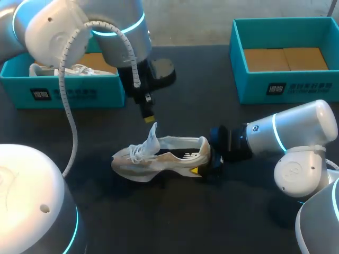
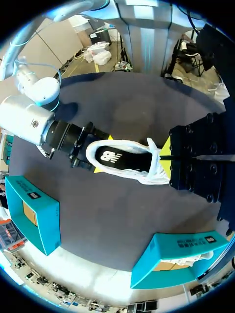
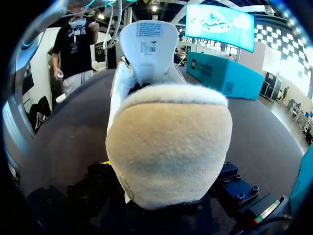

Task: Take the shoe out of the shoebox, open the shoe tongue, remove and reinsert the insole, then place the shoe into the shoebox

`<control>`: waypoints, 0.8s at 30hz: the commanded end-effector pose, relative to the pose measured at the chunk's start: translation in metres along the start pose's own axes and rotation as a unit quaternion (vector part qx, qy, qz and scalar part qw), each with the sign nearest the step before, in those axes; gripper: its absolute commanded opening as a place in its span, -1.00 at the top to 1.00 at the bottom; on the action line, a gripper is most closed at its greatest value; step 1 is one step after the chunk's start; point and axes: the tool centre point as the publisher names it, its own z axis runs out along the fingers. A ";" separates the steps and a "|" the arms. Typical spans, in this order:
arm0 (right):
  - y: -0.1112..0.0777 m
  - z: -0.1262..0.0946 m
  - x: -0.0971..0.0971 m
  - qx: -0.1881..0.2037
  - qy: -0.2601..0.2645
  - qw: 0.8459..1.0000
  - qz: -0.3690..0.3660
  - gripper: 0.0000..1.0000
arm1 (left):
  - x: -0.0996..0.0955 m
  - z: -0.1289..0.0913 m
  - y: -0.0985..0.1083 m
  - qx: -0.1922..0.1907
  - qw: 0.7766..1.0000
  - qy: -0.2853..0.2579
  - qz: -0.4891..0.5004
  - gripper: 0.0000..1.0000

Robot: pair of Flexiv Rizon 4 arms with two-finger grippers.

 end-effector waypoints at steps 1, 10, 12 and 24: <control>0.001 0.002 0.001 0.004 -0.002 1.000 0.000 1.00 | 0.000 0.001 0.002 0.002 1.000 0.000 0.001 1.00; 0.001 0.002 0.001 0.004 -0.002 1.000 0.000 1.00 | -0.016 -0.015 -0.011 0.005 0.997 0.044 0.067 1.00; 0.001 0.002 0.001 0.004 -0.002 1.000 0.000 1.00 | -0.018 -0.014 -0.017 -0.009 0.993 0.057 0.102 1.00; 0.001 0.002 0.001 0.004 -0.002 1.000 0.000 1.00 | -0.010 0.035 -0.045 -0.039 0.969 0.073 0.235 1.00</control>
